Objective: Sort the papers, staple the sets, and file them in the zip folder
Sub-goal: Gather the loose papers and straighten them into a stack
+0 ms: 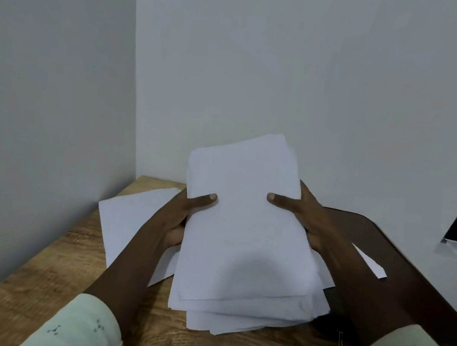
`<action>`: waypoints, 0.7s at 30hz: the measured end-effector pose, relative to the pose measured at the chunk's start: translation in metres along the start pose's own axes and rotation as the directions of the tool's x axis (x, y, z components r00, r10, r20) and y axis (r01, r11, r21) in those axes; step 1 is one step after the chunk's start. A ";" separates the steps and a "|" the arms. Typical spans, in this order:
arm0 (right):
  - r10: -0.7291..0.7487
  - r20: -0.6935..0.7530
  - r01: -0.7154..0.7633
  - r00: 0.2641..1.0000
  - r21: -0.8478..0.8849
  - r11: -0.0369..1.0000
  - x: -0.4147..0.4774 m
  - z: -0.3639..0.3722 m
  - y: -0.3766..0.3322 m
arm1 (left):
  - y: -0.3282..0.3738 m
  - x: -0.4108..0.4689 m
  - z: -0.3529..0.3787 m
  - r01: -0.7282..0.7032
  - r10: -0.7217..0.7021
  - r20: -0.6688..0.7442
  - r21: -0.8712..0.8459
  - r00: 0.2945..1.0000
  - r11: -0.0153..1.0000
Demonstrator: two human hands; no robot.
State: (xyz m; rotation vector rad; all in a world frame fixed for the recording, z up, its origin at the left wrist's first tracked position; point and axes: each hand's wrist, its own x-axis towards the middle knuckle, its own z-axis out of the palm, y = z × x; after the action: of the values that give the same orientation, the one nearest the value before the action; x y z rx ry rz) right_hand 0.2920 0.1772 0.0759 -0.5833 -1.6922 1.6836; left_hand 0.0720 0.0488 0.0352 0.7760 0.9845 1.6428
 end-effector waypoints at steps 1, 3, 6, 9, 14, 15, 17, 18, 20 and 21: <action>-0.004 0.057 0.004 0.998 0.001 1.000 -0.003 -0.003 -0.006 | 0.000 -0.001 0.003 -0.030 0.029 0.011 0.043 1.000 0.999; 0.068 0.126 -0.056 0.990 -0.099 0.994 -0.005 -0.009 -0.019 | 0.002 -0.003 0.009 -0.085 0.085 -0.004 0.028 0.996 0.996; 0.145 0.036 -0.116 0.989 -0.428 0.896 -0.006 -0.010 -0.038 | 0.009 -0.009 0.022 -0.044 0.058 0.101 -0.142 0.993 0.989; -0.169 -0.154 0.023 0.973 -0.670 0.742 -0.012 -0.007 -0.072 | 0.023 -0.014 0.049 -0.159 0.153 0.177 0.022 0.972 0.987; -0.433 -0.162 0.288 0.887 -0.540 0.791 -0.043 -0.015 -0.133 | 0.046 0.002 0.078 -0.298 0.280 0.233 0.046 0.931 0.953; -0.453 -0.158 0.321 0.878 -0.508 0.799 -0.047 -0.017 -0.142 | 0.049 0.006 0.078 -0.280 0.268 0.228 0.022 0.936 0.960; -0.479 -0.124 0.382 0.869 -0.446 0.809 -0.055 -0.016 -0.157 | 0.051 0.005 0.076 -0.196 0.210 0.291 -0.077 0.933 0.978; -0.489 -0.105 0.412 0.866 -0.402 0.817 -0.058 -0.014 -0.161 | 0.052 0.001 0.076 -0.136 0.183 0.353 -0.155 0.918 0.979; -0.505 -0.081 0.456 0.860 -0.323 0.829 -0.056 -0.009 -0.164 | 0.052 -0.005 0.075 -0.061 0.177 0.445 -0.263 0.878 0.963; -0.496 -0.076 0.455 0.865 -0.294 0.840 -0.051 -0.004 -0.161 | 0.054 -0.007 0.072 -0.083 0.201 0.446 -0.270 0.872 0.959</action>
State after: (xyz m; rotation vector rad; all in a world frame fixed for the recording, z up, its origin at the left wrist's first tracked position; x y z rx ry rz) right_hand 0.3528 0.1320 0.2273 -0.3530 -1.7838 1.0400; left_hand 0.1123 0.0504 0.1158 1.0346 0.3781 1.5554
